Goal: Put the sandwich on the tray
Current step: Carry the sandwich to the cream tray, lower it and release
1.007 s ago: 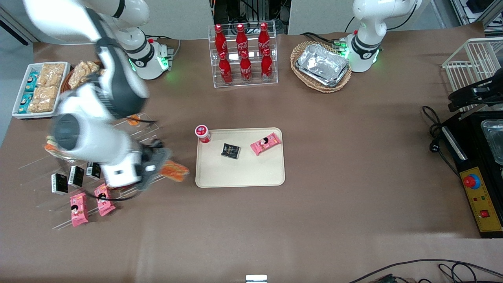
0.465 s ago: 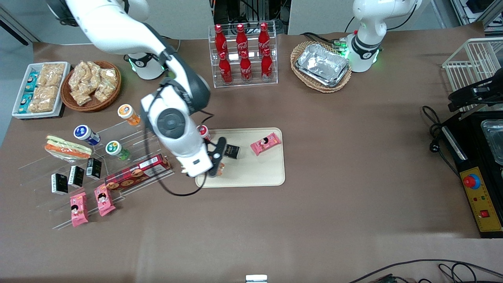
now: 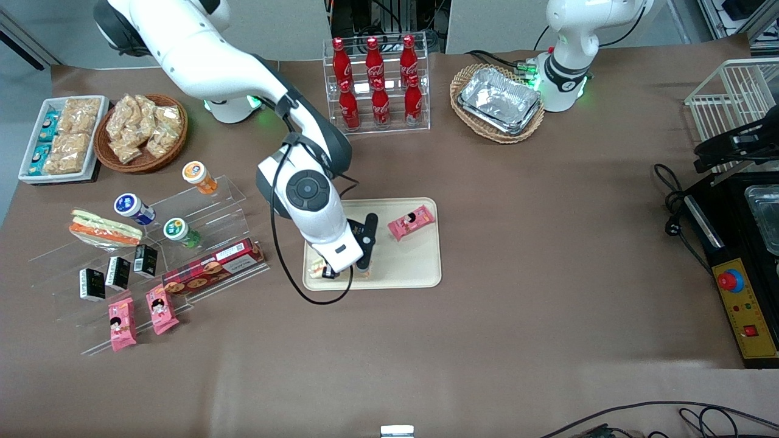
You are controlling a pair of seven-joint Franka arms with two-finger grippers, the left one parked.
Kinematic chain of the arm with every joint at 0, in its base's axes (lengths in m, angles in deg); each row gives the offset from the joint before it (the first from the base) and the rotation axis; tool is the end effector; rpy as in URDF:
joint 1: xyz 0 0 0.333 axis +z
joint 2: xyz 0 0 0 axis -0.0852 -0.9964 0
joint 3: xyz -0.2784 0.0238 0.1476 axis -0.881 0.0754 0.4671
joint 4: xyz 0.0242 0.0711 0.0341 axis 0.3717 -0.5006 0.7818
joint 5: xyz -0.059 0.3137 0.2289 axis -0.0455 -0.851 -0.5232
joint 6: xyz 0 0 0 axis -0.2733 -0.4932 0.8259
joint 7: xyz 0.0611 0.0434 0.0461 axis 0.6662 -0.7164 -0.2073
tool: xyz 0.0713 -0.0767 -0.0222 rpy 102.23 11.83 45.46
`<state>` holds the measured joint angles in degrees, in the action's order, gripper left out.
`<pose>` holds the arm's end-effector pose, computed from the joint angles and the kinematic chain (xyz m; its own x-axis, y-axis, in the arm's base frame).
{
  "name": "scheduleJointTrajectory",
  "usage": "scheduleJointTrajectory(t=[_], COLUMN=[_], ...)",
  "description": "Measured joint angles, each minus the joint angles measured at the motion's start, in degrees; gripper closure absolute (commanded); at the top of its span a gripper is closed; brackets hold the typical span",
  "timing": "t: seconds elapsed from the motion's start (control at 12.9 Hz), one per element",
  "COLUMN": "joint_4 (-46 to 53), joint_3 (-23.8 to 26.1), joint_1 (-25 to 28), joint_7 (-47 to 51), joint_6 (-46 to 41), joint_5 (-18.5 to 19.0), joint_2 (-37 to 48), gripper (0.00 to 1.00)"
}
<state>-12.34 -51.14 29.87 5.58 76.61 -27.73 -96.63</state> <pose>0.5912 0.3931 0.3200 0.2047 0.9788 0.0086 0.9769 -0.2048 0.0607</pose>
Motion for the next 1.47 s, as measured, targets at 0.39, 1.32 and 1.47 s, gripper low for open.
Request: scheduleJointTrajectory(t=[0.39, 1.32, 1.47], joint_4=[-0.27, -2.84, -2.51], joint_3=[0.05, -0.35, -0.36], joint_1=[1.08, 2.81, 1.19], joint_7=[-0.38, 0.36, 0.82], joint_6=[7.40, 15.01, 14.48], joint_5=[0.03, 0.13, -2.05], joint_2=[-3.84, -6.63, -4.98], gripper=[0.63, 0.00, 0.00])
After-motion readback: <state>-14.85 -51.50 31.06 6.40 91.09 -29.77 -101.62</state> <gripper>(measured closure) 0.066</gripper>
